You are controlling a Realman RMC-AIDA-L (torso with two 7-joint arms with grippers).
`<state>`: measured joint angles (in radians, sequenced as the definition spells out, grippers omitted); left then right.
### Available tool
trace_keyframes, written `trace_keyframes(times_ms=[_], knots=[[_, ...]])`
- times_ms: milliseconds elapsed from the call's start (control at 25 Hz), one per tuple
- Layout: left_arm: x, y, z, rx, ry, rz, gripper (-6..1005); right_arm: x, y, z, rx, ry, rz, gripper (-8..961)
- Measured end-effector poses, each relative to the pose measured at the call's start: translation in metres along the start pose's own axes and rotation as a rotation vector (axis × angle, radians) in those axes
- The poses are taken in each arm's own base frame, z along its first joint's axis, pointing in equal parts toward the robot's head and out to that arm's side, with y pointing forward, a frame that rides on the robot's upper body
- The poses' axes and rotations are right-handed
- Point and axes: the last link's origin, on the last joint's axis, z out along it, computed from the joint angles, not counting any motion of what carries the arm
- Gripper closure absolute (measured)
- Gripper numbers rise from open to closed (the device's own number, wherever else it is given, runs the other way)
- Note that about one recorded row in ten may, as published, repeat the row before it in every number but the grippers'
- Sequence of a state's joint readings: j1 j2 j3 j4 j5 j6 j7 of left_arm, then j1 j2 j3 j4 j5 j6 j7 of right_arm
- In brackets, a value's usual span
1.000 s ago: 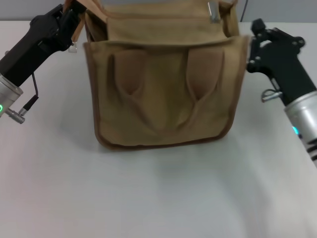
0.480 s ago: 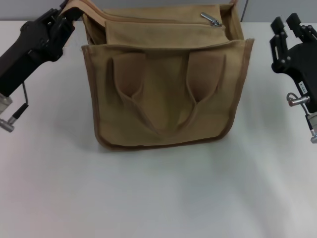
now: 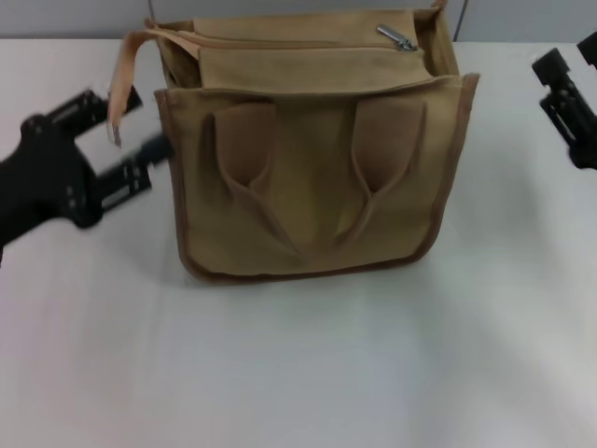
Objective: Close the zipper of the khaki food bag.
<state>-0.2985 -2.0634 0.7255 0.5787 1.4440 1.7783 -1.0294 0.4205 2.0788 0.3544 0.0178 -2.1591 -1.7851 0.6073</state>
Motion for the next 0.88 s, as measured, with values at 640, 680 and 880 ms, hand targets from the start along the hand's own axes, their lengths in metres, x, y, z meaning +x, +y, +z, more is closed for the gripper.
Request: trace_keyframes(times_ms=[640, 680, 880], knots=[[-0.029, 0.047, -0.027, -0.280, -0.225, 0.019, 167, -0.023, 0.017, -0.021, -0.544, 0.254, 0.019, 230], [-0.029, 0.047, -0.027, -0.280, -0.225, 0.019, 167, -0.023, 0.017, -0.021, -0.544, 0.254, 0.019, 229], [-0.039, 0.050, -0.026, -0.312, -0.297, 0.004, 167, -0.011, 0.025, -0.022, -0.639, 0.357, 0.037, 222]])
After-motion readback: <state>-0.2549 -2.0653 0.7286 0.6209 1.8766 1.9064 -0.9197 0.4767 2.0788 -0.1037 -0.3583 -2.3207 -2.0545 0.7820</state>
